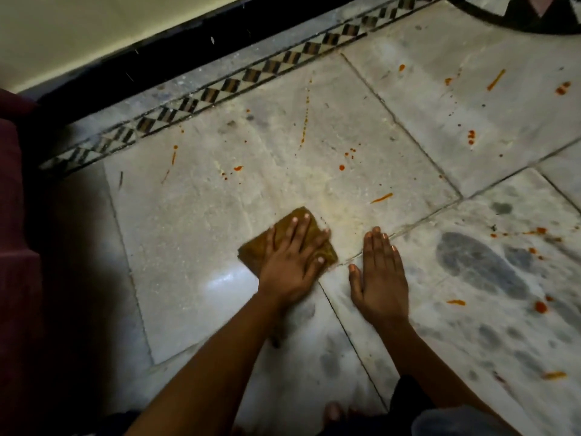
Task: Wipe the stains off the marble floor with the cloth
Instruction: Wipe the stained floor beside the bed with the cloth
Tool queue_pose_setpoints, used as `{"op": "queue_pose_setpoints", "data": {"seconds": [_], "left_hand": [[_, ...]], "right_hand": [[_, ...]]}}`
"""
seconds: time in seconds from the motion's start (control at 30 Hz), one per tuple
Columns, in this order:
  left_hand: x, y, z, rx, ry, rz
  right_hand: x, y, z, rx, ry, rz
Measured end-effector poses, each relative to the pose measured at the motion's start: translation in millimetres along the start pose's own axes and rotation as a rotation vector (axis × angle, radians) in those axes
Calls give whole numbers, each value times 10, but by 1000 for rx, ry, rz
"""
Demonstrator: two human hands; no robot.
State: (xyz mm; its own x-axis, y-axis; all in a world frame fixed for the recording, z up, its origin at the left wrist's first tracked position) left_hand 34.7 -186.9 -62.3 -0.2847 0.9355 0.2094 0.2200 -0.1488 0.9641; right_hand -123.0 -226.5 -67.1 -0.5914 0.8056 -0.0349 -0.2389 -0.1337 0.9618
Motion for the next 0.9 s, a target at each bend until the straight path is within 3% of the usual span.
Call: {"op": "queue_pose_setpoints", "data": {"seconds": [0.2,0.4,0.63,0.7,0.83,0.9], "left_hand": [[-901,295,102,24,112,58],[50,94,286,-1,-8,-28],[-774,368,844,59,257,0],[-882,387,812,28,222,37],[-262,267,919,-15,31,-16],[-107,234,1141,22,99,-39]], "right_hand": [[5,-10,-6,-26,-11,20],[-88,-13,115,-60,22,18],[-600,-38,706,-58,232,31],[-713,-14,723,-51,260,20],[-872,-72,760,-12,297,37],[-962,-165,780,-12,297,61]]}}
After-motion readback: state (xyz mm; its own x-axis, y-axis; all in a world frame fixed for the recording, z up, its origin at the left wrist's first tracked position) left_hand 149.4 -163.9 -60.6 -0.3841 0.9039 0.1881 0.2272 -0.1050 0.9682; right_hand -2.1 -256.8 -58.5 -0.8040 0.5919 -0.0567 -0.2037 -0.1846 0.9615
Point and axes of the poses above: each hand's wrist, its own x-axis away from the middle knuckle, its own y-axis out of the back of the hand, z = x × y, the point moved 7 cm from there along -x, towards the middle knuckle, and after that the axes turned 11 degrees about y, right-handed, at the moved point
